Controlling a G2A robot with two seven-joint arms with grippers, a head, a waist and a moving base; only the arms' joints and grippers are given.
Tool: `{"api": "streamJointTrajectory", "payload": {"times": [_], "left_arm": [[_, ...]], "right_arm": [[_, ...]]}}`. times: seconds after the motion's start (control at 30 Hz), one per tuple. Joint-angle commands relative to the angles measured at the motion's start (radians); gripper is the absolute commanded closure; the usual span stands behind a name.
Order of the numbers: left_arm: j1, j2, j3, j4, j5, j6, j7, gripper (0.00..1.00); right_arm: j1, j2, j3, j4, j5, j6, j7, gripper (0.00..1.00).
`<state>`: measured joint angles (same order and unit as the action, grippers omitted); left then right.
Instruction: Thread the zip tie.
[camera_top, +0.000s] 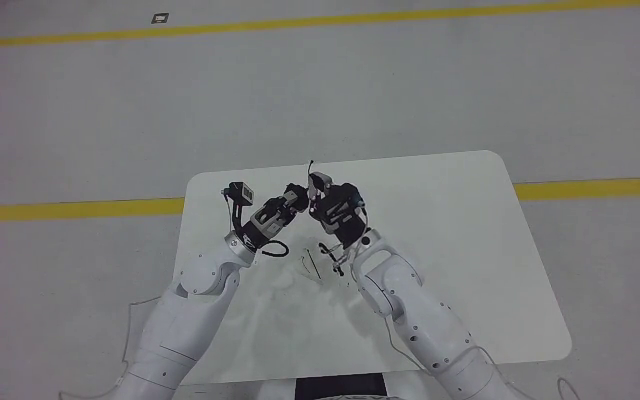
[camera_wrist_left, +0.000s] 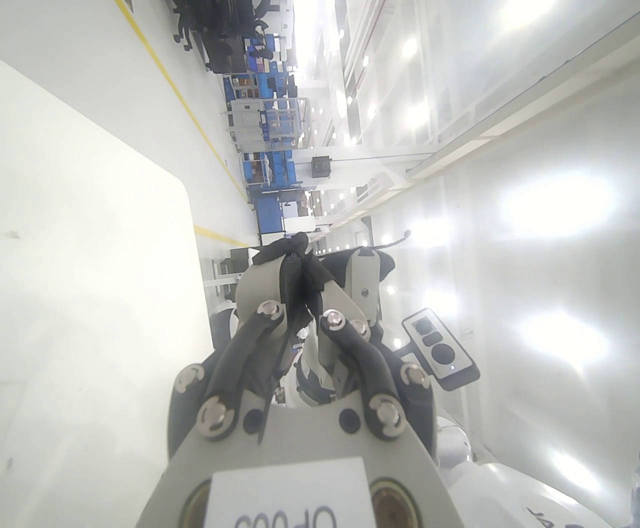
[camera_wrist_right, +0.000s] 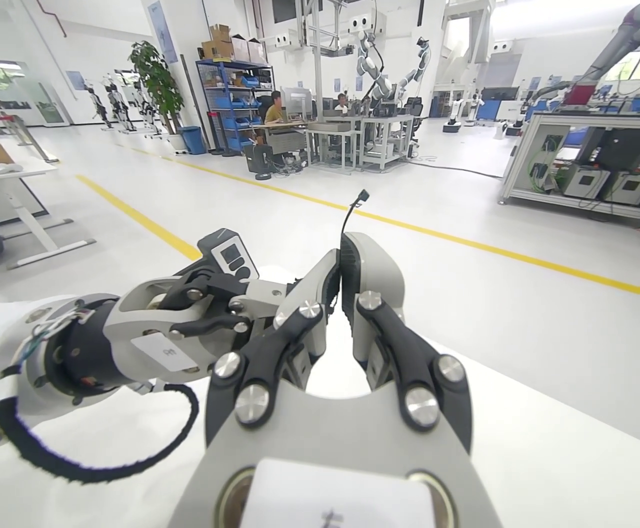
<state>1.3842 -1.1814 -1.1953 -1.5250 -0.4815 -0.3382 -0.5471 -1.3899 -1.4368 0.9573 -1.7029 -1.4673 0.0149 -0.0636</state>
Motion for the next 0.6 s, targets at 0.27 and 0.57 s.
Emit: {"api": "streamJointTrajectory", "payload": {"times": [0.27, 0.57], "left_arm": [[0.0, 0.0, 0.0, 0.0, 0.0, 0.0, 0.0, 1.0], [0.0, 0.0, 0.0, 0.0, 0.0, 0.0, 0.0, 1.0]], "right_arm": [[-0.005, -0.002, -0.013, 0.004, 0.014, -0.029, 0.022, 1.0], [-0.012, -0.003, -0.009, -0.001, -0.009, 0.005, 0.022, 1.0]]}}
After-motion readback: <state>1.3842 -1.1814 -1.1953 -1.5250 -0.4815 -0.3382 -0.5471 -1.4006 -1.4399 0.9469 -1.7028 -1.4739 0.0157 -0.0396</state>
